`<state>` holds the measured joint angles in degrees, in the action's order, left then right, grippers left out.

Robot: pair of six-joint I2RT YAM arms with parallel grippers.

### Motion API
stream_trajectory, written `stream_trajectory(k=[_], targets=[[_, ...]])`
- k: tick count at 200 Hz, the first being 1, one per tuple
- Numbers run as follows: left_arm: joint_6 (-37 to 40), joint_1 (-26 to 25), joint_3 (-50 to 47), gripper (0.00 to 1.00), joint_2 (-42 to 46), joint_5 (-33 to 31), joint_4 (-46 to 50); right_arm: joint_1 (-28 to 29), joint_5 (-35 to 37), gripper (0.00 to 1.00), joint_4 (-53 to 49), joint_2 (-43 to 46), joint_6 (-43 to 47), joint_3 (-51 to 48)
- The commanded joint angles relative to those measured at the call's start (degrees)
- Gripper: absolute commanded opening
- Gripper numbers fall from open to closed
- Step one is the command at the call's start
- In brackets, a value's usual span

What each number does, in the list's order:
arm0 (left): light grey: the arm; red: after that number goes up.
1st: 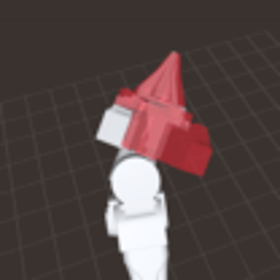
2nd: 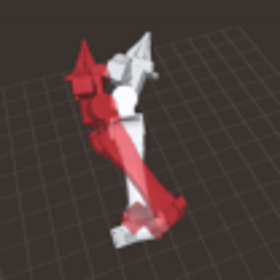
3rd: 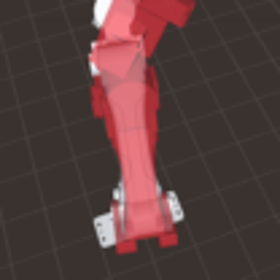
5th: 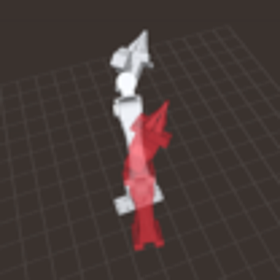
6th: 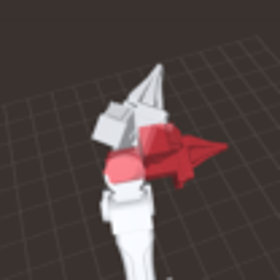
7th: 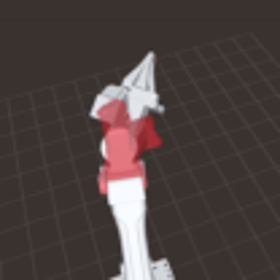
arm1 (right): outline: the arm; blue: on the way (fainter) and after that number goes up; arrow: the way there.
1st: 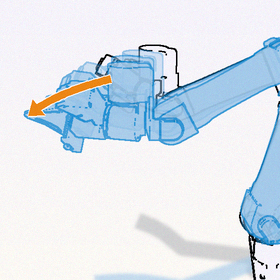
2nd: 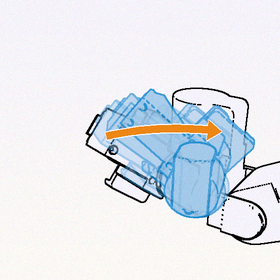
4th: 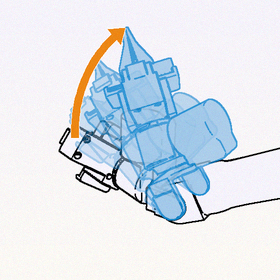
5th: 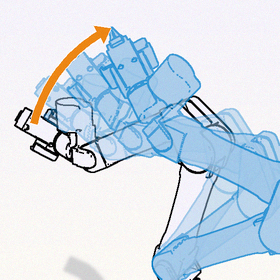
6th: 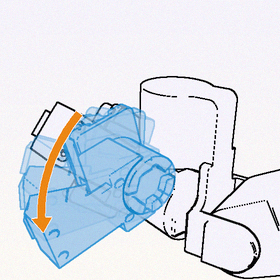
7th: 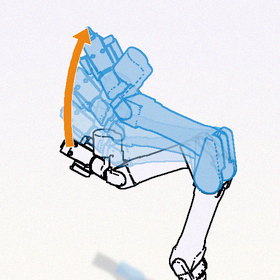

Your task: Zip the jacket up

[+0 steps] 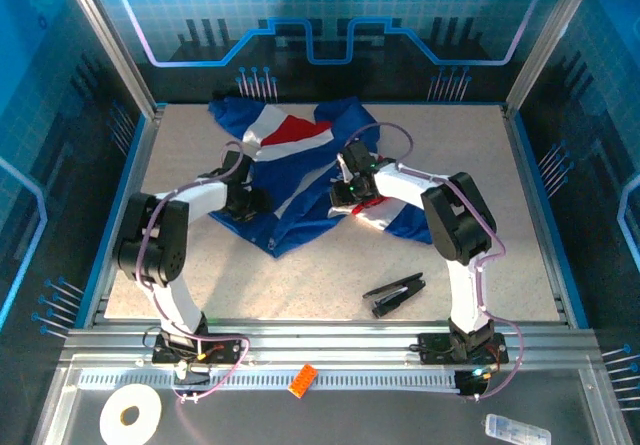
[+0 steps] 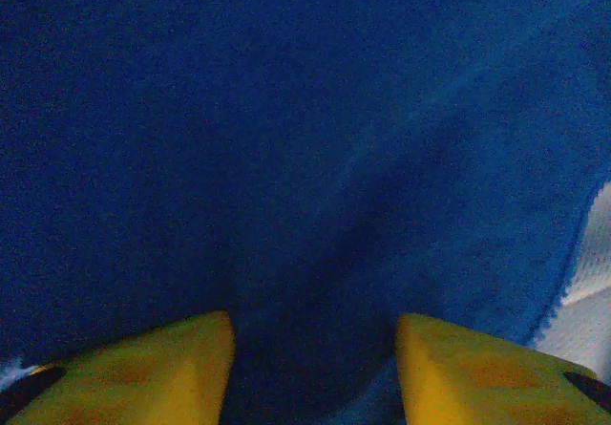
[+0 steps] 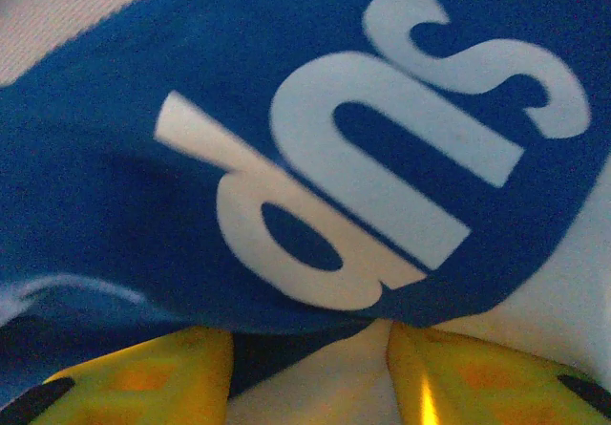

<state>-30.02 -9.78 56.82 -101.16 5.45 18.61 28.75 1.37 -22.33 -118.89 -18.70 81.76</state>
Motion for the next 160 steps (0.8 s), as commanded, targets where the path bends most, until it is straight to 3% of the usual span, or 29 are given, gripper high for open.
stream_trajectory(k=[1, 44, 88, 115, 160], targets=[[-4.7, -4.0, -5.5, 0.49, 1.2, 0.6, 4.3, -3.0, 0.0, 0.48, -6.7, -2.9, 2.2, 3.2], [-13.4, -18.0, -8.1, 0.5, 2.2, -1.5, -0.1, -5.3, -1.7, 0.49, -11.1, -7.4, 5.1, 11.8], [-15.8, -29.3, 1.7, 0.51, -2.8, -3.1, 1.0, -6.9, -1.8, 0.5, -16.1, -8.3, 8.0, 20.0], [-14.4, -30.9, 6.9, 0.52, -3.0, -4.1, 3.6, -8.4, -2.8, 0.51, -16.8, -4.0, 8.5, 20.0], [-9.4, -28.0, 9.6, 0.55, 0.8, -8.1, 9.2, -8.8, -5.1, 0.55, -14.1, 6.6, 7.1, 8.7]])
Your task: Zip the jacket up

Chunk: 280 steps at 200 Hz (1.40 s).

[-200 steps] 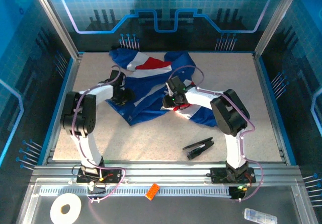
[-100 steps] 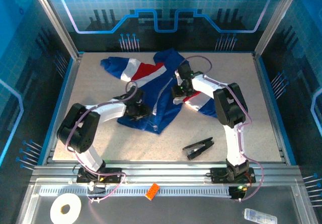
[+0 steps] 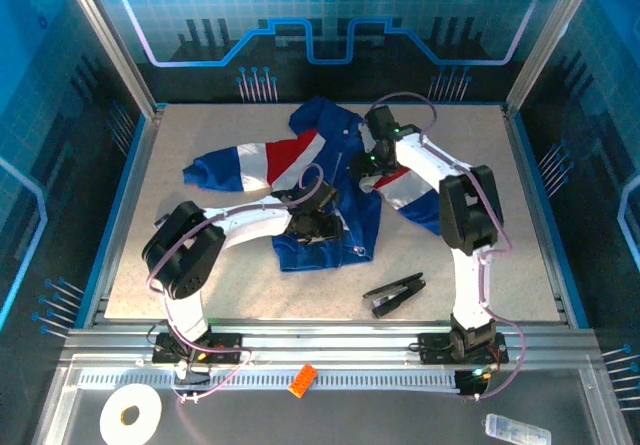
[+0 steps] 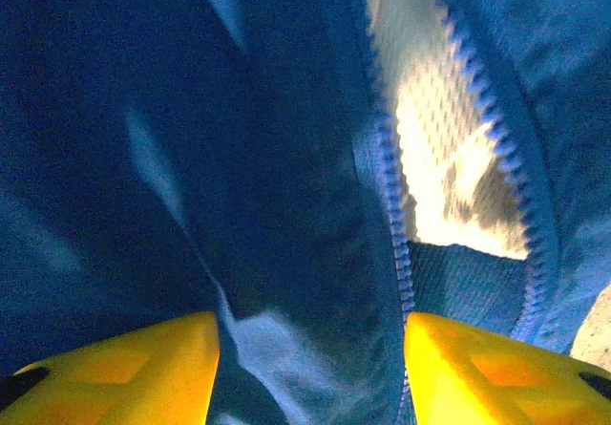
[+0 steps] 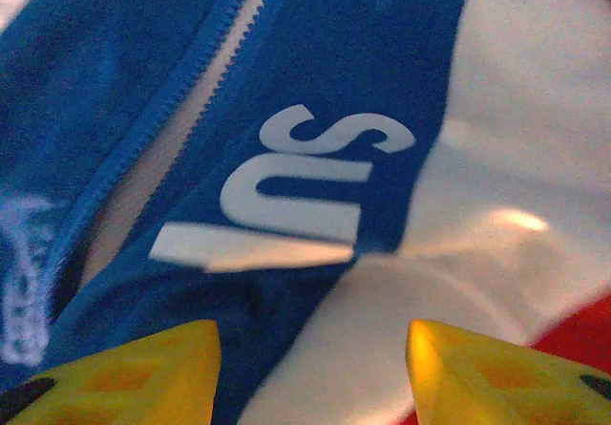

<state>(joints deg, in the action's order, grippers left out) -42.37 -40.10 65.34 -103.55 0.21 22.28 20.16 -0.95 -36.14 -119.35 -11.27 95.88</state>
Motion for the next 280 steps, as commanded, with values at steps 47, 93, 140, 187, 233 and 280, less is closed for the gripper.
stream_trajectory(k=[47, 93, 140, 187, 233, 280], targets=[[2.4, 6.2, -6.7, 0.55, 7.3, -2.1, 2.9, 1.9, -6.6, 0.56, 6.6, 15.1, -4.7, -22.0], [0.2, 7.8, -14.8, 0.54, 7.8, -0.4, -2.5, 4.4, -7.1, 0.49, 9.6, 10.6, -5.4, -26.3], [-0.6, 9.0, -19.8, 0.54, 7.0, 0.2, -5.1, 4.3, -5.7, 0.41, 10.0, 6.3, -4.9, -25.9], [1.2, 10.6, -19.6, 0.53, 10.4, -0.7, -1.9, 3.7, -4.3, 0.41, 8.6, 6.9, -3.5, -24.9], [3.4, 4.8, -11.3, 0.52, 14.6, -7.4, 7.6, 4.8, -4.5, 0.41, 8.9, 10.5, -3.1, -25.8], [2.9, -5.4, -4.2, 0.46, 11.4, -12.2, 11.5, 5.0, -5.0, 0.42, 9.4, 11.3, -3.1, -26.6]])
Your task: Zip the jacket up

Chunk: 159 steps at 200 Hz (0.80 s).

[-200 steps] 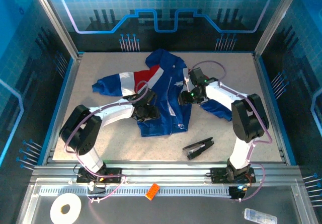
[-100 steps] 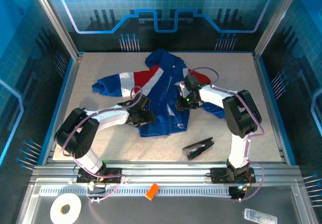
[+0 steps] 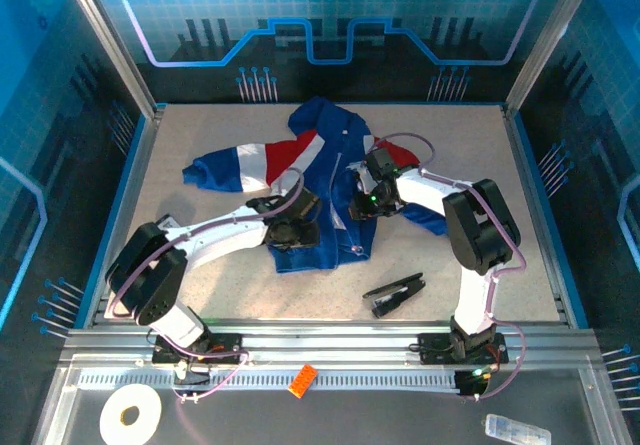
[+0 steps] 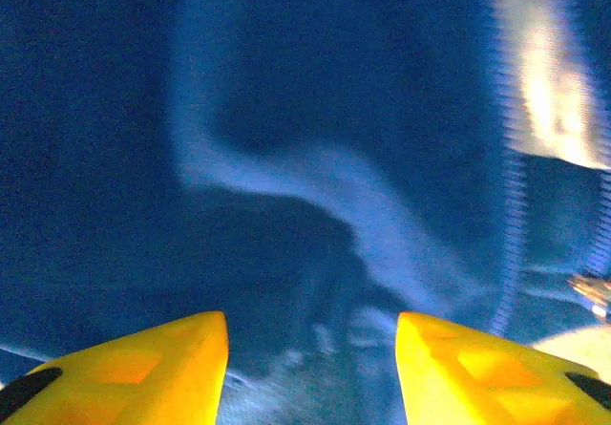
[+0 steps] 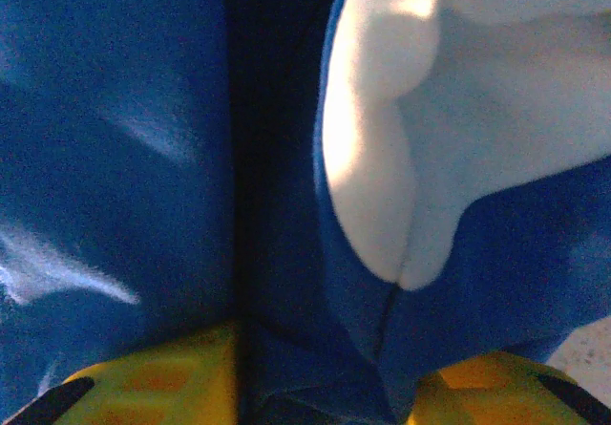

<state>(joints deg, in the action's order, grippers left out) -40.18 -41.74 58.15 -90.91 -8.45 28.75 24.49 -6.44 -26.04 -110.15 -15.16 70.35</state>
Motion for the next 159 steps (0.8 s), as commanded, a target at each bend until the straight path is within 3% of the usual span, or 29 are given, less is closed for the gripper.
stream_trajectory(k=[1, 39, 72, 94, 106, 139, 159], targets=[[0.7, -3.9, 3.1, 0.46, -1.4, -3.5, 5.0, 0.7, 0.5, 0.42, -0.7, 2.1, 0.7, -1.1], [-2.0, -8.4, 5.4, 0.38, -7.4, -0.3, 2.5, 0.7, 0.3, 0.42, -0.1, 2.4, 0.9, -2.0], [-4.3, -10.6, 6.2, 0.49, -11.0, -1.0, 1.8, 0.6, 0.2, 0.42, 0.2, 2.3, 1.1, -2.7], [-5.0, -10.6, 5.6, 0.49, -12.7, -0.1, 0.0, 0.5, 0.1, 0.42, 0.4, 2.1, 1.2, -2.8], [-5.0, -10.6, 5.6, 0.39, -12.9, 0.1, -0.1, 0.4, 0.2, 0.42, 0.2, 2.1, 1.4, -2.7], [-3.9, -10.5, 4.2, 0.0, -9.0, -1.1, -0.9, -0.1, 0.6, 0.42, -0.1, 2.2, 1.8, -2.6], [-2.8, -9.6, 3.1, 0.0, -5.0, -1.4, -0.6, -0.8, 0.5, 0.42, -0.1, 2.3, 2.1, -2.6]])
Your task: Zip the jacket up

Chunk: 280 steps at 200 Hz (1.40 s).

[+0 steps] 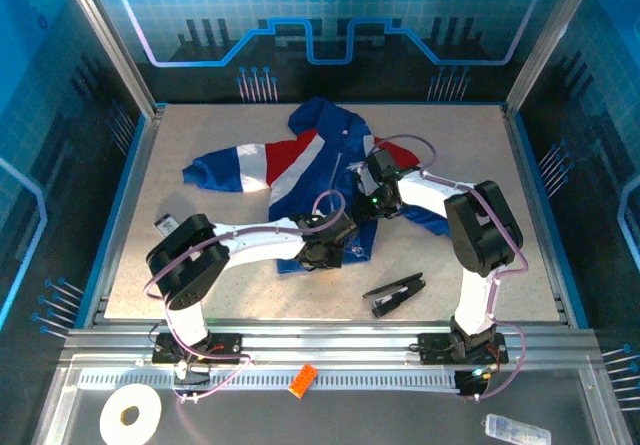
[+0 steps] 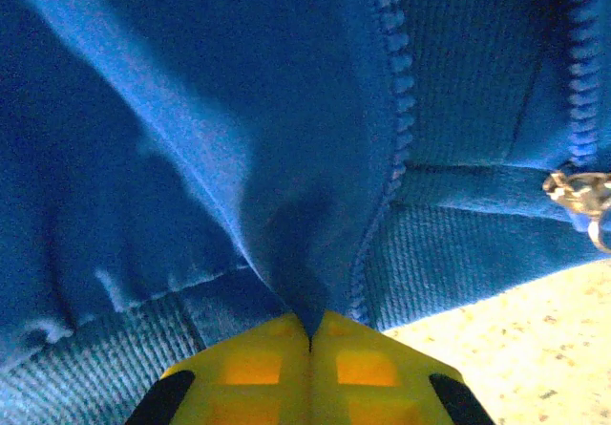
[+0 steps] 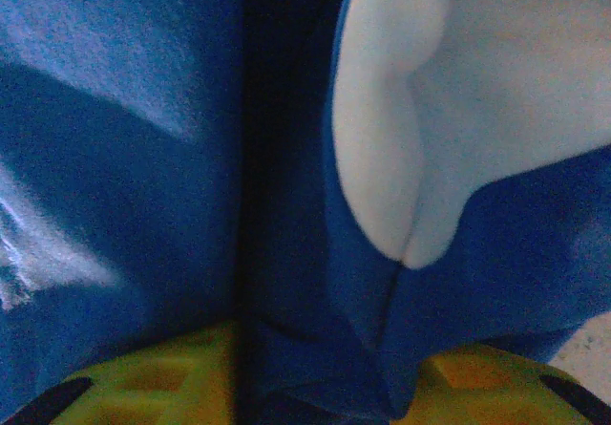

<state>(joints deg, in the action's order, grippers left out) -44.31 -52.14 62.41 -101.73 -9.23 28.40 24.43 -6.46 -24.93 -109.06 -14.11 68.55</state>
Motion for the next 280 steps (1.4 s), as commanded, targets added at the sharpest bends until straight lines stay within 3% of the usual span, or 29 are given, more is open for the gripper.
stream_trajectory(k=[1, 67, 105, 133, 162, 185, 224, 280], targets=[[1.3, 0.9, -1.2, 0.0, 6.0, -0.5, -0.3, -0.7, 0.6, 0.42, -1.3, 1.2, 1.0, -0.8], [1.4, 8.8, -11.3, 0.0, 24.0, 4.2, -3.2, -2.4, 1.1, 0.42, -2.4, 1.8, 2.3, -0.8], [-0.7, 17.3, -20.5, 0.0, 39.1, 7.4, -4.2, -2.6, 1.3, 0.42, -3.0, 3.1, 2.6, -1.0], [-0.3, 22.6, -23.8, 0.0, 52.0, 6.2, 0.2, -2.6, 1.5, 0.42, -3.9, 3.5, 2.8, -0.4], [-1.4, 24.1, -26.7, 0.0, 61.0, 2.7, 2.7, -2.5, 1.5, 0.42, -4.2, 4.0, 2.4, 0.1], [-4.5, 24.8, -31.3, 0.0, 60.9, 2.8, 1.8, -2.1, 1.1, 0.42, -4.5, 4.9, 1.8, 0.2], [-8.4, 24.7, -37.2, 0.0, 55.2, 10.4, -7.9, 0.2, 2.0, 0.43, -7.3, 9.2, 1.4, -0.4], [-6.4, 22.5, -34.9, 0.0, 44.8, 13.6, -13.7, 4.8, 4.1, 0.43, -11.1, 15.3, -1.6, -4.8]])
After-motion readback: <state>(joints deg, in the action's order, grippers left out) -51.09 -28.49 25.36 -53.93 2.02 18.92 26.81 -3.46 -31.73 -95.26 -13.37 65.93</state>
